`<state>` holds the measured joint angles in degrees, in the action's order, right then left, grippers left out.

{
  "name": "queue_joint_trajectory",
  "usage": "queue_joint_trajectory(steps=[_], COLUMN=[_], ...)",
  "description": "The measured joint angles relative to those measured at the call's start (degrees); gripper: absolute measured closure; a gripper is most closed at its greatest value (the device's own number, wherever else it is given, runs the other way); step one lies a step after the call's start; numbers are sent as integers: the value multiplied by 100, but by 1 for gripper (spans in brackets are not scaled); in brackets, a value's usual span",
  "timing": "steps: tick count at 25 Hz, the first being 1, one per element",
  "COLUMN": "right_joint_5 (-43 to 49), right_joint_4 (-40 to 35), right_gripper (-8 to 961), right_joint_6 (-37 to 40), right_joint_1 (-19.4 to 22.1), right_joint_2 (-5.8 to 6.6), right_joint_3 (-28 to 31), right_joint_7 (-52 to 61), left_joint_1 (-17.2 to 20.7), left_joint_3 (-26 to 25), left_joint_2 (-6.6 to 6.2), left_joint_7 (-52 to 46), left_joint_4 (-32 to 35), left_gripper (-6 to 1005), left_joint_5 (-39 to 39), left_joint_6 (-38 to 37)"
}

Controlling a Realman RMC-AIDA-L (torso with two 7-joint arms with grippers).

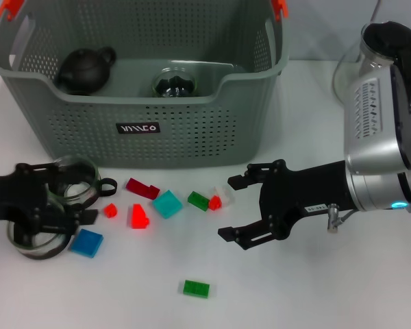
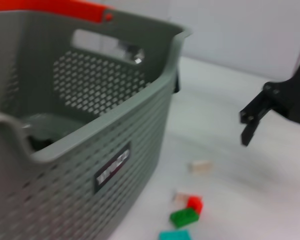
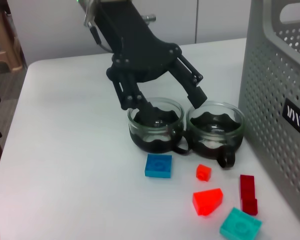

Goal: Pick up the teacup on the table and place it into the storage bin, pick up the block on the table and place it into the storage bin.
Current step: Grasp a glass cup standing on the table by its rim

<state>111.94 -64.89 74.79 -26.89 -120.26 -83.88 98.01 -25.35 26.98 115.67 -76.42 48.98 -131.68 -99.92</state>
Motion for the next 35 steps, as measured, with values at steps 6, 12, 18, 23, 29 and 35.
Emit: queue_joint_trajectory(steps=[6,12,18,23,29,35], right_joint_5=[-8,-8,-14,-15,-8,18], right_joint_4=[170,336,396,460,620,698], right_gripper=[22,23,23,23,23,23], right_joint_6=[-15,-59,-115,-129,-154,-210], right_joint_1=[-200,-381,-438,-521,-687,-762], right_joint_2=[-7,1,3,2,8,11], right_joint_3=[-24,33,60,84,84,82], right_joint_7=[-30,-97,-185,-186,-199,-204], left_joint_1=[90,161,43,-119,-191,-224], left_joint_3=[-1,7,109,352,952,1305], left_joint_2=[23,91,211,374,446,549], left_joint_7=[-844,-1676,-2475,-3018,-3702,-3966], left_joint_4=[1067,2116,2514,2665,2742,2701], left_gripper=[162,173,185,195,206,218], left_joint_5=[-492,-1010,-1491,-1996,-2537,-2939], left_joint_6=[-89,-242,-202,-86,242,546])
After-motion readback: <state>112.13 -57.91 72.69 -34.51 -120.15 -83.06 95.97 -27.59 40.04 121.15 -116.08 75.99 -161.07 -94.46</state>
